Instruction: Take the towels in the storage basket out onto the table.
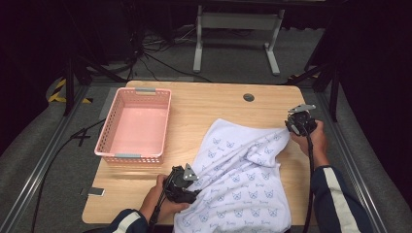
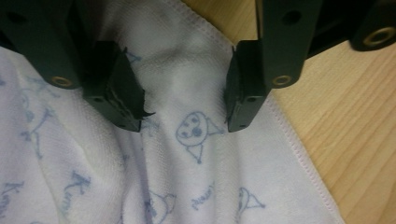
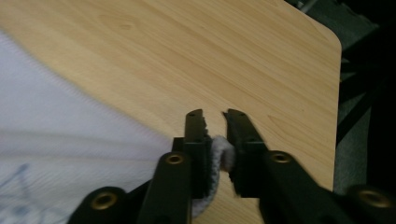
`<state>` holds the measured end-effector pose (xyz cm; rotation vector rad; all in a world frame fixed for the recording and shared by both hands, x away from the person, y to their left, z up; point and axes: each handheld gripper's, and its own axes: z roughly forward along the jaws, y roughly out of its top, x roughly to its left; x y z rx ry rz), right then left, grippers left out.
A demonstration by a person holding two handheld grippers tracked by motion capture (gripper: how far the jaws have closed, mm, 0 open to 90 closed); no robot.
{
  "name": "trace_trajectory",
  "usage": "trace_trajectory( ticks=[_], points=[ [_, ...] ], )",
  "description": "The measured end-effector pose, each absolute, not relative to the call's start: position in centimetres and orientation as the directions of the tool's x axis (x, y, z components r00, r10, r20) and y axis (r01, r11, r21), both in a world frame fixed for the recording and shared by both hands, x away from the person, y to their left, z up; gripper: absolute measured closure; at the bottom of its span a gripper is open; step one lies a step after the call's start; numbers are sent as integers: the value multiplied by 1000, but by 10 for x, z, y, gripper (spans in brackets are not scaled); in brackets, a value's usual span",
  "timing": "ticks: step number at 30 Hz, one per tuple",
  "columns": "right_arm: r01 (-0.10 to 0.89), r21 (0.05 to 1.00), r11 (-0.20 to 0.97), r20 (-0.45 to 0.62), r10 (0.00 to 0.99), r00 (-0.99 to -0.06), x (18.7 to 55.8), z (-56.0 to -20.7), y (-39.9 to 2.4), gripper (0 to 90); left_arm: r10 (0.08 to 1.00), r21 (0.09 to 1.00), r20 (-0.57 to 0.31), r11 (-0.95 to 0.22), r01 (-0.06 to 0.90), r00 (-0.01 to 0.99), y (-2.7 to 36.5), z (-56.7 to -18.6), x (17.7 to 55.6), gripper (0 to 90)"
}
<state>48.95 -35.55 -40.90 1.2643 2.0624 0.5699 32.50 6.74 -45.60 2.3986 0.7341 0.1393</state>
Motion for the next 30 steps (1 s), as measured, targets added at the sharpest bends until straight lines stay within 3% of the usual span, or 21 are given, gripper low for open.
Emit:
trace_trajectory(
  ticks=[2, 8, 12, 15, 17, 21, 25, 27, 30],
  points=[
    [604, 667, 437, -288, 898, -332, 487, -410, -356, 556, 516, 605, -76, -657, 451, 853, 65, -452, 330, 406],
    [556, 734, 390, -158, 894, -420, 455, -396, -349, 523, 540, 696, -74, -574, 430, 839, 44, -435, 366, 368],
    [526, 701, 482, -134, 813, -567, 420, -402, -331, 505, 572, 723, -64, -538, 433, 818, 27, -432, 392, 383],
    [539, 662, 520, -119, 784, -609, 413, -419, -324, 490, 602, 721, -23, -543, 431, 798, 5, -438, 426, 409],
    [563, 635, 529, -112, 784, -611, 417, -430, -322, 487, 608, 709, -42, -541, 453, 793, -5, -445, 442, 406],
    [615, 601, 510, -108, 815, -569, 430, -444, -326, 497, 629, 674, -1, -574, 465, 777, -18, -457, 463, 429],
    [638, 607, 473, -81, 836, -543, 439, -444, -335, 509, 634, 701, -8, -548, 456, 774, -21, -464, 477, 445],
    [659, 608, 444, -53, 850, -524, 447, -444, -341, 521, 645, 701, 35, -560, 442, 763, -22, -463, 481, 450],
    [670, 612, 420, -92, 879, -468, 463, -444, -350, 523, 715, 701, 102, -545, 460, 692, -18, -463, 490, 513]
  ],
)
